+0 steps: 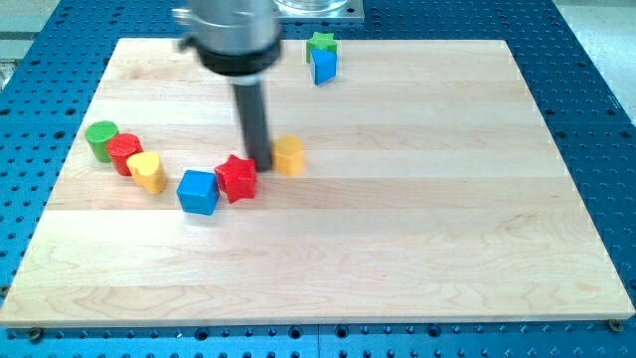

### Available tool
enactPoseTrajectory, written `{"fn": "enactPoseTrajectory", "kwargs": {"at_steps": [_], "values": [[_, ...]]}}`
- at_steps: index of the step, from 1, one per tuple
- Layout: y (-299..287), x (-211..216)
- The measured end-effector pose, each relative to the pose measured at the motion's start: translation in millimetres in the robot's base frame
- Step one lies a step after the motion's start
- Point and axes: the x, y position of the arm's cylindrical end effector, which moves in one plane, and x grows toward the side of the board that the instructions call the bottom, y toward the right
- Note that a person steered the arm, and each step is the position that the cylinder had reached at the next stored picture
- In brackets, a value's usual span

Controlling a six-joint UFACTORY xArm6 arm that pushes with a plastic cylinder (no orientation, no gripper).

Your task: Slide the red star diagonal to the hexagon

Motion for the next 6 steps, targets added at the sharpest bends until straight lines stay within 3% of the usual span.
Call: {"fn": "enactPoseTrajectory", "kwargs": {"at_steps": [1,2,3,5,6], "values": [[0.3,10.1],[-0.5,68.5],[-58.8,60.9],[-22.8,-78.2],[27.9,-64.2]]}}
